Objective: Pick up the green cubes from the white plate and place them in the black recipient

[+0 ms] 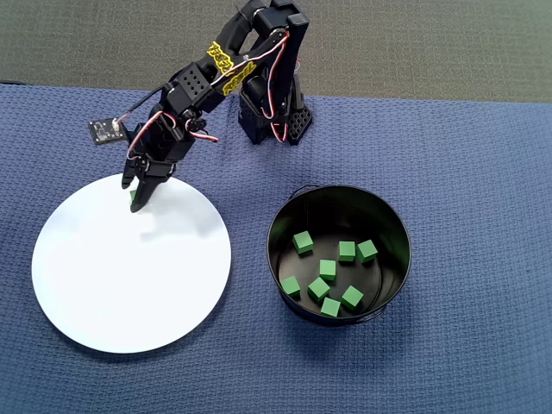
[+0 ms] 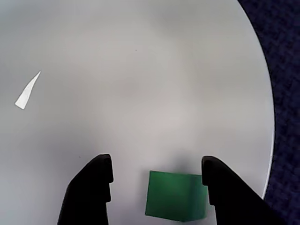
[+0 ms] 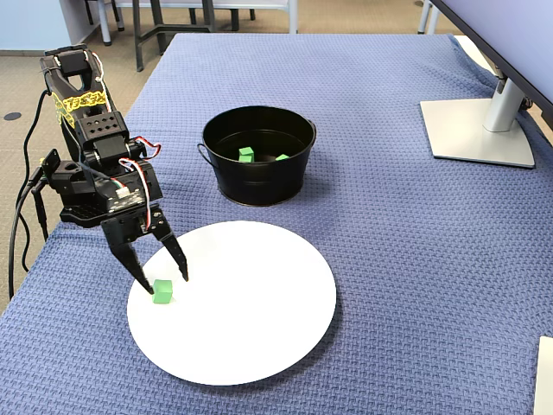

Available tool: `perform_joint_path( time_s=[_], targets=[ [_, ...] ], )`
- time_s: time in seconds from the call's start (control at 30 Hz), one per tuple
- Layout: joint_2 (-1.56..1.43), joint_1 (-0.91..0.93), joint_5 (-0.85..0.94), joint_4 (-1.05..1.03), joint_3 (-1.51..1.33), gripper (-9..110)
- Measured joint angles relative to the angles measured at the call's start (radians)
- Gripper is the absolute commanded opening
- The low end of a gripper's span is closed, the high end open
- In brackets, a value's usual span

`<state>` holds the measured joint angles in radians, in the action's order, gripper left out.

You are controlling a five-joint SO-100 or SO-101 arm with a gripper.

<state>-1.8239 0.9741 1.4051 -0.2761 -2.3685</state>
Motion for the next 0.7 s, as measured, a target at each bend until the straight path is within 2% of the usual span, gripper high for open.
perform_joint_path(
  time_s=[0.33, 0.7],
  targets=[
    [0.028, 0.006, -0.067, 0.014, 0.0, 15],
    [0.037, -0.008, -0.158, -0.112, 0.034, 15]
  ],
)
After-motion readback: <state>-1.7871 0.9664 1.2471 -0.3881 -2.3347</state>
